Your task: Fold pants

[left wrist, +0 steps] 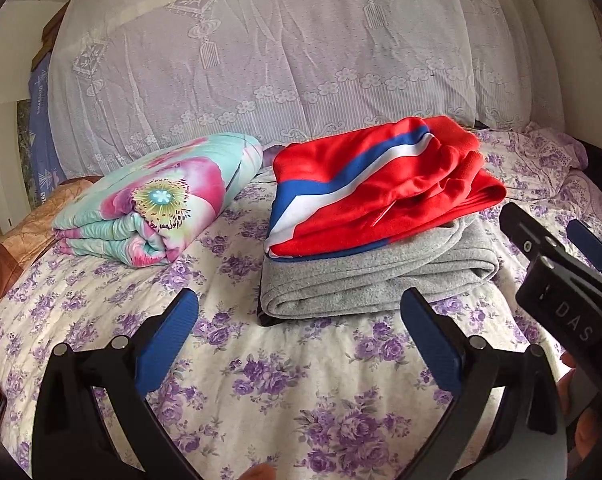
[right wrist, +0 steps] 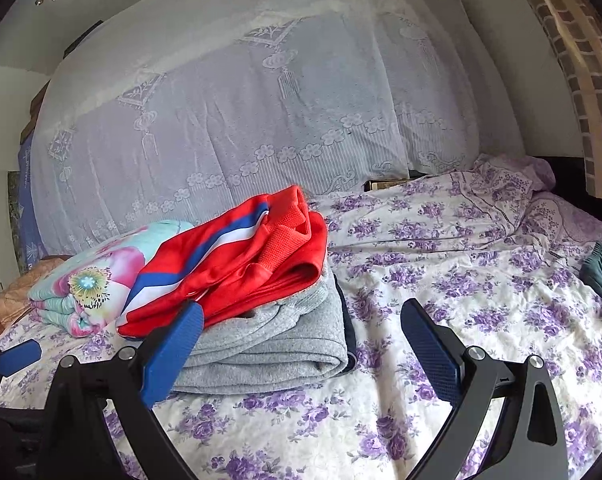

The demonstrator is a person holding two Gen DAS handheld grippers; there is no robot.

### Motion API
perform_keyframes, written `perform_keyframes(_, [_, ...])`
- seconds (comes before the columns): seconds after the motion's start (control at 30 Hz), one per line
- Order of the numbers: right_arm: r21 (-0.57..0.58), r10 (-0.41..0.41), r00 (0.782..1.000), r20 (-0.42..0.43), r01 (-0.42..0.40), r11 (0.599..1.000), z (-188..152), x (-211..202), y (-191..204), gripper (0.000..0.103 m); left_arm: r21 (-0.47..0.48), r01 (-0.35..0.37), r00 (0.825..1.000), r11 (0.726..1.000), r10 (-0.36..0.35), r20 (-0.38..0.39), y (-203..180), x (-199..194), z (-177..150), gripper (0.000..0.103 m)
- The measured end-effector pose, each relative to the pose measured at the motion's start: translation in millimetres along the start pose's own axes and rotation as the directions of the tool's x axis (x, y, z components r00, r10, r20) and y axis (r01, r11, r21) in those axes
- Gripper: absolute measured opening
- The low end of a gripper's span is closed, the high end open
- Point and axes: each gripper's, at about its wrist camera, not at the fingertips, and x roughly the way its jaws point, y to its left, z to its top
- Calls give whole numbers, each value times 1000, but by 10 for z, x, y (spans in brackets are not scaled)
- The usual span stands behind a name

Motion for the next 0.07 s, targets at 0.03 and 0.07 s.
perform_keyframes(0.03, [1,0,1000,-1,0,1000,-1,1,-2,99,-3,4,1000,1000,-4,-1,4,2,-1,98])
perform_keyframes(0.07, [1,1,1000,-1,-1,1000,-1,3,-2,99,-6,3,1000,1000,-3,0,9,-1,-4,98])
